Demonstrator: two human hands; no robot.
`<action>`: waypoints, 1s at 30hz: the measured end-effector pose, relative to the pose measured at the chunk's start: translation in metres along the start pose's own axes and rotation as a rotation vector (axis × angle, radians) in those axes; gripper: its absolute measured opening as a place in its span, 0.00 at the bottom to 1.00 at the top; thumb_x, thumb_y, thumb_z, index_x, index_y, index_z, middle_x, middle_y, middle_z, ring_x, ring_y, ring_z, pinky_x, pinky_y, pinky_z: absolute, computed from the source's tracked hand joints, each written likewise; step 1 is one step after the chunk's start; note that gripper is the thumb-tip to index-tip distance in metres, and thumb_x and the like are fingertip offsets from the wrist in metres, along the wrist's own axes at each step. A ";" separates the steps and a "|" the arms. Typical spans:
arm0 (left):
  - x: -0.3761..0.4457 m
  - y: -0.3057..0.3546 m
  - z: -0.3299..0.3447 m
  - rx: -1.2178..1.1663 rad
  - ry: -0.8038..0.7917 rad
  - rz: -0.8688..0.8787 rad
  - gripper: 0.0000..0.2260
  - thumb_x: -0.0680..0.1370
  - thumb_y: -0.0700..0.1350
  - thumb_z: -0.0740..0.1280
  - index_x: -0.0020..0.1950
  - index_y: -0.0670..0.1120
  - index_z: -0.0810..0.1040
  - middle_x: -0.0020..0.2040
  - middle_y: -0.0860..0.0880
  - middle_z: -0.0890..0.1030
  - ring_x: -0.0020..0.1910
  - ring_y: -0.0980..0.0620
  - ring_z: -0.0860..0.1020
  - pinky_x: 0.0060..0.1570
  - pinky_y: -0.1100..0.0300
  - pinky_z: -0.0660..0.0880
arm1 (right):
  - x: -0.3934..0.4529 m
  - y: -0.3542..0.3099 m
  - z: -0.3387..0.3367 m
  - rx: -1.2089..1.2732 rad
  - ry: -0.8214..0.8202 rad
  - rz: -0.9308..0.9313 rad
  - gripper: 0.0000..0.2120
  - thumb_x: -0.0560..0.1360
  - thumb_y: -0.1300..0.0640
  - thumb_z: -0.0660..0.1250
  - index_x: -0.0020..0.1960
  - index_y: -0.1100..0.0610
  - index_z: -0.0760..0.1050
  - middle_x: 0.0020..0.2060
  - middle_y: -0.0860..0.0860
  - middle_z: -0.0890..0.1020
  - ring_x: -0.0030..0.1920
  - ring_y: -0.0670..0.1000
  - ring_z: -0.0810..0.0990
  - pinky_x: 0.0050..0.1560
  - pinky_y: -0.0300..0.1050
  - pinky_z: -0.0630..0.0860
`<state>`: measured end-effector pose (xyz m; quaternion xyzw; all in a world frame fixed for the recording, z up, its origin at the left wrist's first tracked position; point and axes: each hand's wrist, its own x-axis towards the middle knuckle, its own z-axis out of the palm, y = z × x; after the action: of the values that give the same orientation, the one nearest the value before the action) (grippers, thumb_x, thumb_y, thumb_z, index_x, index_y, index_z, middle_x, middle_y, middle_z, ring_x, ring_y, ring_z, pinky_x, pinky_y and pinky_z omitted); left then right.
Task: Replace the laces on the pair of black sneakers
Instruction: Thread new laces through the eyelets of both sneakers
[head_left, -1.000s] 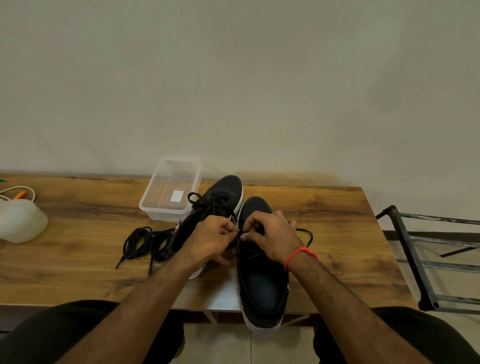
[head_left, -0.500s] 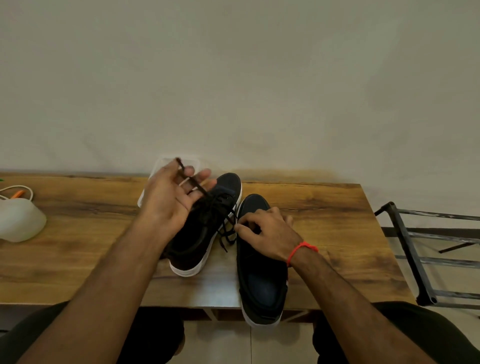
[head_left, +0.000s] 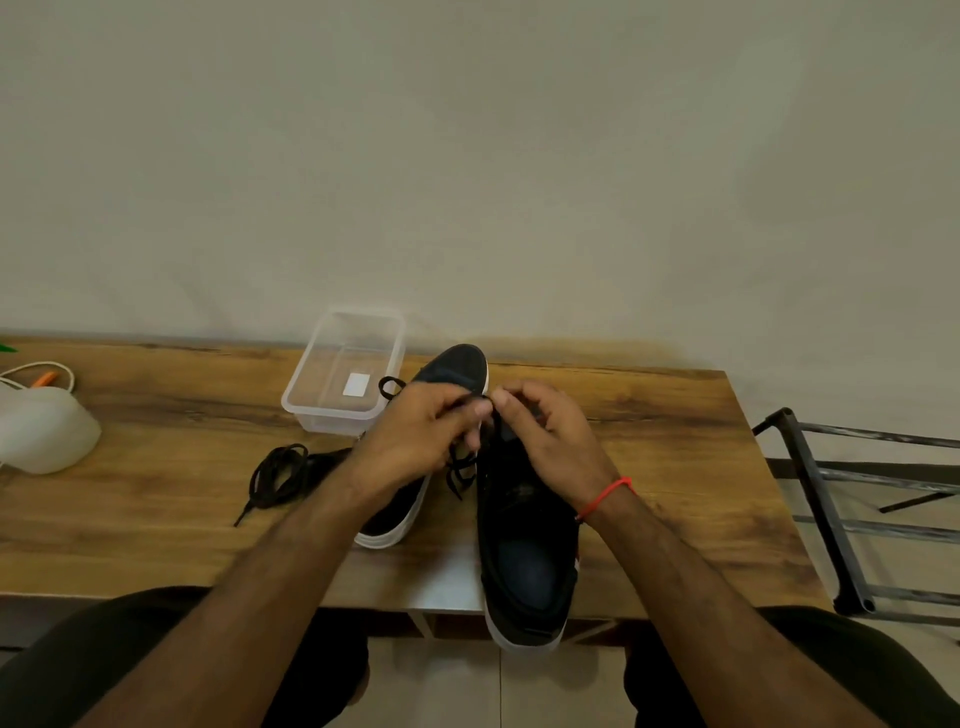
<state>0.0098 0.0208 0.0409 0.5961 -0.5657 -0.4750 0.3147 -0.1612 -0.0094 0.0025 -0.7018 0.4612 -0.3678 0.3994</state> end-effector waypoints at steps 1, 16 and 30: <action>0.001 0.004 -0.001 -0.093 0.107 0.074 0.09 0.84 0.45 0.63 0.52 0.44 0.83 0.33 0.49 0.78 0.25 0.57 0.68 0.25 0.66 0.64 | 0.000 -0.001 -0.001 0.031 0.002 0.018 0.12 0.81 0.44 0.63 0.53 0.48 0.82 0.47 0.46 0.83 0.53 0.51 0.80 0.57 0.53 0.76; -0.013 -0.006 -0.022 0.611 -0.550 -0.469 0.14 0.84 0.48 0.61 0.54 0.38 0.80 0.50 0.42 0.85 0.37 0.49 0.84 0.37 0.56 0.81 | -0.007 -0.001 -0.006 -0.446 -0.332 0.030 0.11 0.80 0.52 0.64 0.54 0.38 0.81 0.51 0.33 0.79 0.64 0.46 0.71 0.67 0.60 0.63; -0.002 -0.033 0.038 0.534 0.082 -0.212 0.05 0.84 0.44 0.63 0.57 0.49 0.68 0.46 0.46 0.79 0.28 0.50 0.83 0.27 0.56 0.81 | -0.009 -0.017 -0.017 -0.211 -0.291 0.009 0.19 0.75 0.70 0.59 0.47 0.53 0.86 0.41 0.39 0.84 0.45 0.33 0.81 0.49 0.25 0.72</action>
<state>-0.0125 0.0337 -0.0017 0.7322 -0.5922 -0.3150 0.1178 -0.1724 -0.0006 0.0236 -0.7834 0.4377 -0.2102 0.3879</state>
